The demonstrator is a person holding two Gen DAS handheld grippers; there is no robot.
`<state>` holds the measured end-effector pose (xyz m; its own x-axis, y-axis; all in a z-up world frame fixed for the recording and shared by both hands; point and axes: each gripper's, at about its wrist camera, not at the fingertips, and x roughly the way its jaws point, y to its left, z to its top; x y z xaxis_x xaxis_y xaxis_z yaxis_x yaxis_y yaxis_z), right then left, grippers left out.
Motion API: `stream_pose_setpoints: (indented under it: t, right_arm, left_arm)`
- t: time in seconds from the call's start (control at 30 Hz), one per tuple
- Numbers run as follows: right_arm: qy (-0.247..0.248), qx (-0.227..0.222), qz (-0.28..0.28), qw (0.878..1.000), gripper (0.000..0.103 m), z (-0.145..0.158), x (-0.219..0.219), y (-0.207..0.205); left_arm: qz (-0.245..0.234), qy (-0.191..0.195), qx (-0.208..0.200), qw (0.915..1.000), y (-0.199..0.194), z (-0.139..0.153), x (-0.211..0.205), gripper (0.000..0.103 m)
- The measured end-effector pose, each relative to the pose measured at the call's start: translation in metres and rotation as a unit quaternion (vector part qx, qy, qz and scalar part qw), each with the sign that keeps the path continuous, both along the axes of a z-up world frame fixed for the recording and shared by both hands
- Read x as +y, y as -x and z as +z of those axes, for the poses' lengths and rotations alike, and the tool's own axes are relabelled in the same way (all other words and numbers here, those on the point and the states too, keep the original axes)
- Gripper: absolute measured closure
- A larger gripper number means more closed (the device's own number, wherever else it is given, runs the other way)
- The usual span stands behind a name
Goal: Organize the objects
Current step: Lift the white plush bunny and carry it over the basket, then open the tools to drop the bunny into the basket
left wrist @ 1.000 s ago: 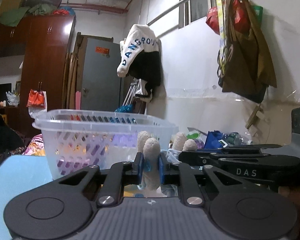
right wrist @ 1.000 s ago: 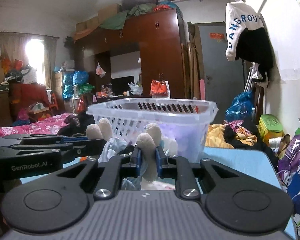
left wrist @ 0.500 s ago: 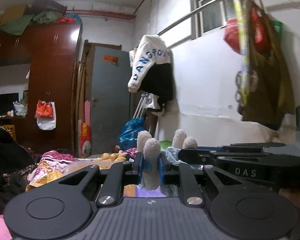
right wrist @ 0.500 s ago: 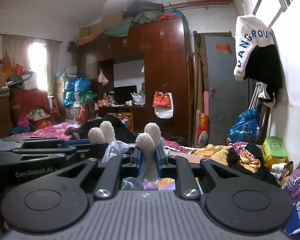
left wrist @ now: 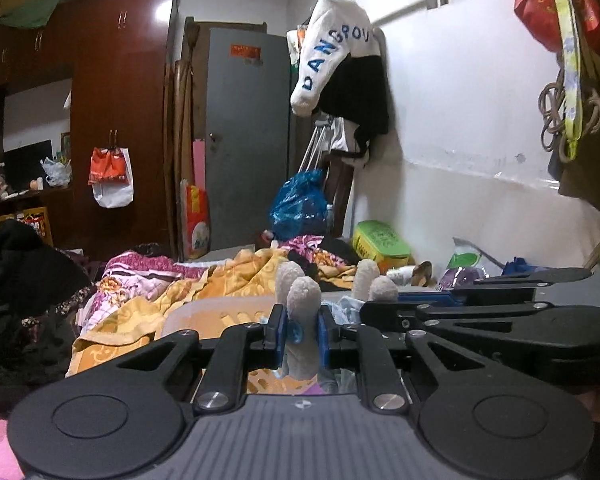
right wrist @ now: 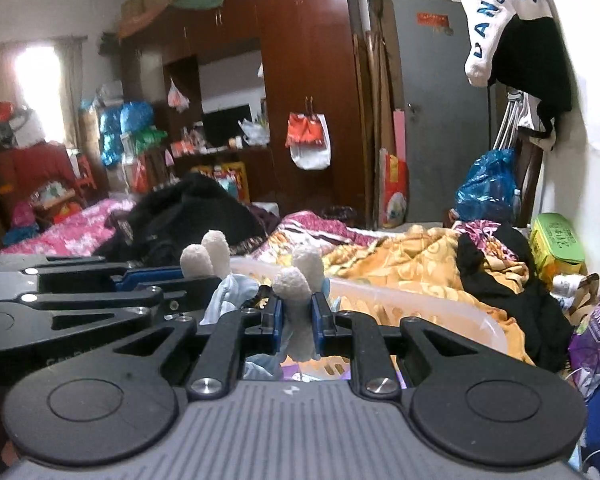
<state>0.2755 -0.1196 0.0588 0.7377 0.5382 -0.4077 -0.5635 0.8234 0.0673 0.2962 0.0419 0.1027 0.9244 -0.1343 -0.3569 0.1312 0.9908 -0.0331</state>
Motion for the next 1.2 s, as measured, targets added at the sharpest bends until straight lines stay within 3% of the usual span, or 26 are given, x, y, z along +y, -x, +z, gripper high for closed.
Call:
stream_pose_setpoints:
  t: [0.2, 0.4, 0.43, 0.47, 0.5, 0.53, 0.57, 0.6, 0.63, 0.7, 0.83, 0.97, 1.07, 1.2]
  right_arm:
    - [0.000, 0.004, -0.001, 1.000, 0.086, 0.007, 0.005, -0.007]
    - [0.024, 0.014, -0.009, 1.000, 0.082, 0.000, 0.015, -0.013]
    - [0.026, 0.019, -0.009, 0.999, 0.081, 0.000, 0.014, -0.014]
    - [0.024, 0.026, -0.009, 0.999, 0.077, -0.001, 0.011, -0.014]
    - [0.019, 0.028, -0.015, 0.999, 0.067, 0.003, 0.007, -0.016]
    - [0.010, 0.025, -0.027, 0.999, 0.060, 0.007, -0.001, -0.012]
    - [0.002, 0.019, -0.033, 0.999, 0.036, 0.012, -0.008, -0.006]
    - [-0.010, 0.009, -0.034, 0.999, 0.009, 0.018, -0.019, 0.001]
    - [-0.022, -0.005, -0.029, 0.999, 0.001, 0.023, -0.029, 0.010]
    - [-0.045, -0.030, -0.018, 0.998, 0.000, 0.027, -0.054, 0.036]
    - [-0.060, -0.053, 0.009, 0.997, 0.000, 0.013, -0.099, 0.095]
    - [-0.083, -0.072, 0.008, 0.994, 0.000, -0.028, -0.133, 0.139]
    - [-0.094, -0.030, 0.033, 0.995, 0.000, -0.056, -0.133, 0.138]
    - [-0.086, 0.013, 0.024, 0.996, 0.000, -0.075, -0.117, 0.107]
  left_arm:
    - [0.009, 0.004, 0.007, 0.9999, -0.008, -0.001, 0.006, 0.084]
    - [0.018, -0.020, 0.029, 0.9992, -0.021, -0.014, 0.004, 0.082]
    - [0.021, -0.030, 0.025, 0.9990, -0.020, -0.017, 0.002, 0.080]
    - [0.026, -0.051, 0.021, 0.9981, -0.017, -0.020, -0.002, 0.071]
    - [0.035, -0.072, 0.012, 0.9967, -0.013, -0.021, -0.004, 0.064]
    - [0.048, -0.090, -0.006, 0.9948, -0.008, -0.022, -0.006, 0.046]
    - [0.063, -0.100, -0.028, 0.9926, 0.001, -0.021, -0.006, 0.022]
    - [0.064, -0.094, -0.044, 0.9925, 0.010, -0.018, -0.003, 0.012]
    - [0.059, -0.082, -0.058, 0.9932, 0.020, -0.016, 0.000, 0.004]
    - [0.048, -0.057, -0.081, 0.9940, 0.048, -0.011, 0.007, 0.002]
    - [0.040, -0.045, -0.112, 0.9919, 0.106, -0.019, 0.008, 0.000]
    - [0.036, -0.009, -0.066, 0.9971, 0.142, -0.051, 0.008, 0.000]
    - [0.042, -0.008, -0.059, 0.9973, 0.160, -0.078, 0.005, 0.000]
    - [0.017, -0.014, -0.015, 0.9997, 0.144, -0.096, -0.002, 0.000]
